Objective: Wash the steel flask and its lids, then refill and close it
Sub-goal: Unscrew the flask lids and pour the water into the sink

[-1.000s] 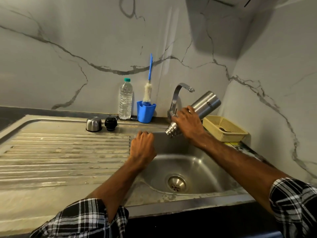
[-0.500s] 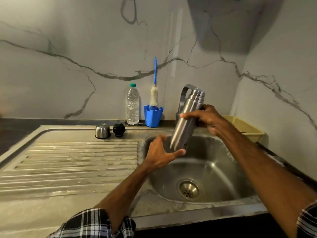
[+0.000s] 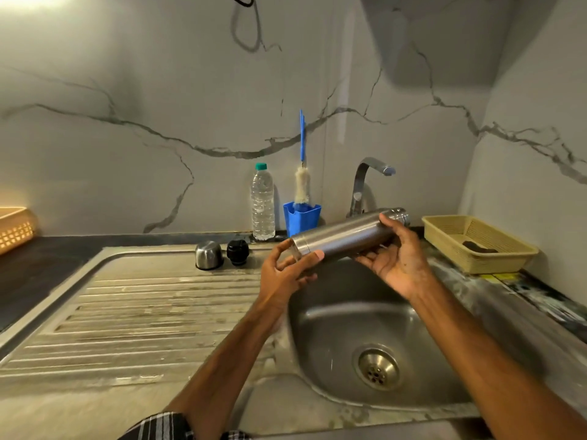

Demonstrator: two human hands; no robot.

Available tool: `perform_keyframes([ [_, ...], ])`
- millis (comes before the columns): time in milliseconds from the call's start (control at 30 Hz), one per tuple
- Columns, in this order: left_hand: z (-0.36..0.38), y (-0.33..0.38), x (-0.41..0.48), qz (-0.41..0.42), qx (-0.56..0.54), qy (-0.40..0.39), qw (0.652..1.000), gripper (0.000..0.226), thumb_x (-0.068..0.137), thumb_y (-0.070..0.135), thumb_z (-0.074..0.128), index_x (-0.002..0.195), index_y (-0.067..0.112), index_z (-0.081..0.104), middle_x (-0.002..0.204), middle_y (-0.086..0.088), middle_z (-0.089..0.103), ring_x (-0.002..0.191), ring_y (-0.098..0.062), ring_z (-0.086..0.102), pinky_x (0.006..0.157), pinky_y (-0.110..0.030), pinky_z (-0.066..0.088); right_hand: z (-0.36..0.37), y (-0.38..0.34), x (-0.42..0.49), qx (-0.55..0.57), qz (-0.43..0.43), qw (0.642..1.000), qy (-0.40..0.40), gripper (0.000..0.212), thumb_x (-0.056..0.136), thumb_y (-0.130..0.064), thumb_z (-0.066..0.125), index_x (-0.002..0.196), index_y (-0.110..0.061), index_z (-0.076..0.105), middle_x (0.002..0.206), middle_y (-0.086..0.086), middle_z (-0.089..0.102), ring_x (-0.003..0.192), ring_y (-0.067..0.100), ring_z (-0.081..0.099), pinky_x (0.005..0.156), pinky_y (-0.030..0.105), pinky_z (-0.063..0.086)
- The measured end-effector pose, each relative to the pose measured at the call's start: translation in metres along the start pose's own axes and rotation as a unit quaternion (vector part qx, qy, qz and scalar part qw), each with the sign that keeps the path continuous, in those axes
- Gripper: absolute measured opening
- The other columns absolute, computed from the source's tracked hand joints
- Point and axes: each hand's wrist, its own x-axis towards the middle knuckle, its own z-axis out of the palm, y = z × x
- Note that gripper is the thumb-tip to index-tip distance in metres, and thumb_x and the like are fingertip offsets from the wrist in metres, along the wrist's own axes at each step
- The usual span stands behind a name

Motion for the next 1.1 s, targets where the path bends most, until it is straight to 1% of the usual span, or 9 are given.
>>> perform_keyframes([
  [133, -0.007, 0.005, 0.005, -0.012, -0.073, 0.033, 0.997, 0.079, 0.066, 0.025, 0.093, 0.135, 0.01, 0.056, 0.117, -0.015, 0.073, 0.1, -0.027, 0.074, 0.076, -0.032, 0.061, 0.003, 0.007, -0.006, -0.035, 0.008, 0.999, 0.018, 0.045, 0.087, -0.023, 0.072, 0.126, -0.01, 0.056, 0.126, 0.022, 0.063, 0.113, 0.038, 0.064, 0.088, 0.048, 0.058],
  [333, -0.003, 0.009, 0.002, -0.016, -0.106, 0.085, 0.991, 0.059, 0.074, 0.032, 0.081, 0.125, 0.008, 0.062, 0.118, -0.017, 0.071, 0.108, -0.028, 0.07, 0.079, -0.03, 0.062, 0.013, 0.023, -0.018, -0.029, 0.023, 0.998, 0.057, 0.05, 0.083, -0.023, 0.076, 0.126, -0.008, 0.056, 0.12, 0.023, 0.065, 0.105, 0.035, 0.068, 0.078, 0.044, 0.062],
  [467, 0.004, 0.009, -0.002, -0.003, -0.106, 0.05, 0.993, 0.054, 0.074, 0.023, 0.08, 0.121, 0.01, 0.058, 0.12, -0.013, 0.071, 0.105, -0.019, 0.073, 0.087, -0.031, 0.06, 0.023, 0.037, -0.03, 0.01, 0.051, 0.995, 0.079, 0.043, 0.083, -0.026, 0.078, 0.116, -0.01, 0.055, 0.112, 0.024, 0.065, 0.101, 0.036, 0.068, 0.08, 0.048, 0.061],
  [600, 0.01, 0.005, -0.005, 0.013, -0.101, -0.024, 0.995, 0.054, 0.074, 0.014, 0.081, 0.123, 0.013, 0.057, 0.117, -0.007, 0.075, 0.113, -0.022, 0.07, 0.096, -0.037, 0.057, 0.034, 0.053, -0.032, -0.001, 0.08, 0.994, 0.069, 0.054, 0.078, -0.036, 0.081, 0.116, -0.009, 0.055, 0.112, 0.025, 0.065, 0.1, 0.036, 0.07, 0.083, 0.045, 0.061],
  [700, 0.006, 0.007, -0.004, 0.022, -0.087, -0.029, 0.996, 0.048, 0.079, 0.011, 0.078, 0.123, 0.012, 0.059, 0.114, -0.006, 0.076, 0.112, -0.022, 0.071, 0.099, -0.04, 0.056, 0.033, 0.058, -0.03, -0.024, 0.104, 0.993, 0.049, 0.06, 0.077, -0.042, 0.082, 0.117, -0.006, 0.055, 0.11, 0.028, 0.068, 0.097, 0.038, 0.072, 0.087, 0.047, 0.059],
  [800, -0.004, 0.006, 0.001, 0.008, -0.087, 0.032, 0.996, 0.076, 0.072, 0.024, 0.088, 0.137, 0.01, 0.052, 0.125, -0.009, 0.07, 0.114, -0.024, 0.069, 0.099, -0.046, 0.057, 0.027, 0.058, -0.023, -0.137, 0.115, 0.983, 0.047, 0.063, 0.074, -0.052, 0.081, 0.114, -0.011, 0.057, 0.107, 0.026, 0.072, 0.097, 0.037, 0.073, 0.091, 0.051, 0.057],
  [933, -0.021, 0.012, 0.008, 0.014, -0.069, 0.077, 0.995, 0.089, 0.072, 0.032, 0.084, 0.147, 0.012, 0.04, 0.136, -0.01, 0.06, 0.117, -0.023, 0.065, 0.099, -0.049, 0.055, 0.036, 0.043, -0.001, -0.312, -0.021, 0.939, 0.141, 0.037, 0.081, -0.044, 0.077, 0.103, -0.015, 0.068, 0.104, 0.012, 0.073, 0.093, 0.023, 0.071, 0.077, 0.039, 0.06],
  [1000, -0.027, 0.013, 0.011, 0.012, -0.076, 0.08, 0.994, 0.085, 0.077, 0.033, 0.079, 0.149, 0.014, 0.038, 0.137, -0.009, 0.059, 0.117, -0.022, 0.066, 0.099, -0.048, 0.056, 0.052, 0.029, 0.017, -0.379, -0.109, 0.911, 0.118, 0.02, 0.09, -0.033, 0.071, 0.096, -0.014, 0.071, 0.103, 0.012, 0.073, 0.093, 0.023, 0.069, 0.077, 0.034, 0.059],
  [1100, -0.03, 0.012, 0.014, -0.006, -0.151, 0.095, 0.984, 0.073, 0.085, 0.031, 0.076, 0.146, 0.013, 0.041, 0.131, -0.013, 0.064, 0.112, -0.025, 0.07, 0.089, -0.043, 0.061, 0.087, 0.008, 0.051, -0.447, -0.187, 0.872, 0.076, 0.02, 0.094, -0.028, 0.066, 0.1, -0.01, 0.072, 0.099, 0.009, 0.074, 0.093, 0.023, 0.069, 0.079, 0.034, 0.06],
])
